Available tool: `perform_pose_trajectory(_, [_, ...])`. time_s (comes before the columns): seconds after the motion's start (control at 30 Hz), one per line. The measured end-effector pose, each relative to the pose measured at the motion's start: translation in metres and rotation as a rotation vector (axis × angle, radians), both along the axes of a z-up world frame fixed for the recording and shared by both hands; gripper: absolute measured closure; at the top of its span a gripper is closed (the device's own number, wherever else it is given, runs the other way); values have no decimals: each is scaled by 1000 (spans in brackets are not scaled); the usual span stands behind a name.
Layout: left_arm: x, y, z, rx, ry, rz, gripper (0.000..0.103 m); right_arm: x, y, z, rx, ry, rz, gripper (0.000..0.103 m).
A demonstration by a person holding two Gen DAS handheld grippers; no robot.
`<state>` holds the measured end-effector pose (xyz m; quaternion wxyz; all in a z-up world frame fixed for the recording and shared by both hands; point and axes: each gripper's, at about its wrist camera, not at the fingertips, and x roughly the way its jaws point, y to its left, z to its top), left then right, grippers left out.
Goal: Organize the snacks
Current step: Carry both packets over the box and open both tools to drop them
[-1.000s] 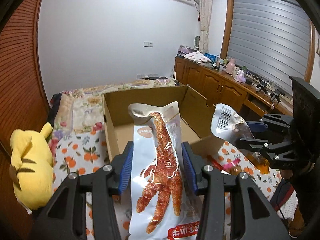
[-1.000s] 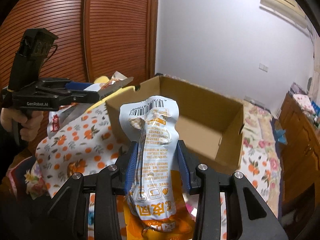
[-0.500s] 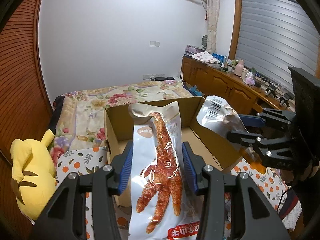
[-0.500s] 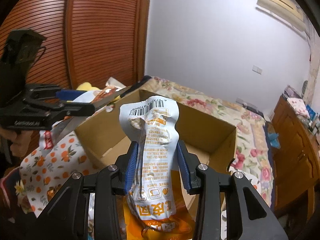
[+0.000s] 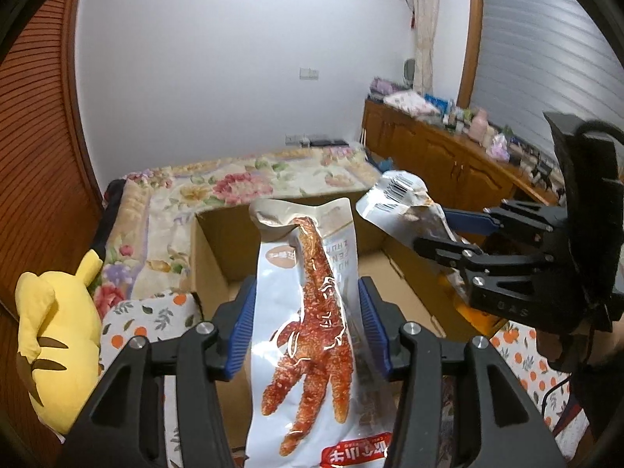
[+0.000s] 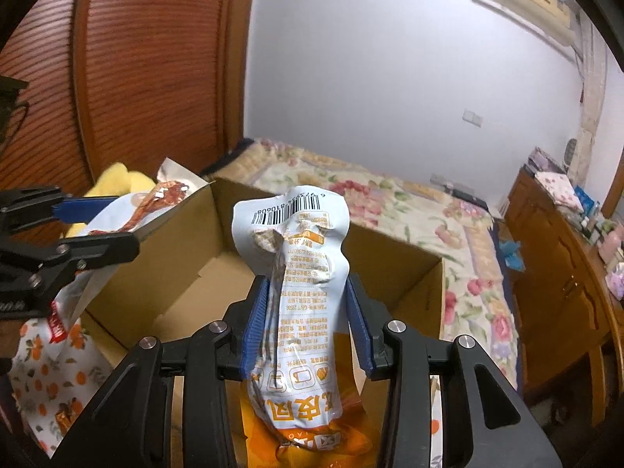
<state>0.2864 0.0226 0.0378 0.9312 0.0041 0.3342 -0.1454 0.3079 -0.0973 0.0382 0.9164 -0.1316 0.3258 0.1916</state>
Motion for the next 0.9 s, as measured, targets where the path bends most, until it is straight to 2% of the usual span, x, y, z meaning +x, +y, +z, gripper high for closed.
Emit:
perform_pose_trajectory(0.27, [9, -4, -16, 31, 42, 18, 46, 10, -7, -21, -12, 70, -37, 67])
perform_pose_trajectory(0.47, [11, -6, -16, 21, 48, 23, 43, 14, -7, -35, -8, 112, -38, 75])
perform_pose_trajectory(0.6, [13, -9, -14, 19, 44, 19, 42, 11, -10, -36, 23, 131, -27, 75])
perform_pose_trajectory(0.8, [20, -19, -8, 50, 11, 24, 41, 3, -12, -33, 64, 149, -11, 70])
perform_pose_trajectory(0.87, [22, -23, -7, 60, 12, 26, 41, 0, -14, -32, 75, 152, -8, 59])
perform_pose_trajectory(0.9, [23, -24, -7, 61, 16, 25, 40, -2, -13, -31, 76, 150, -8, 58])
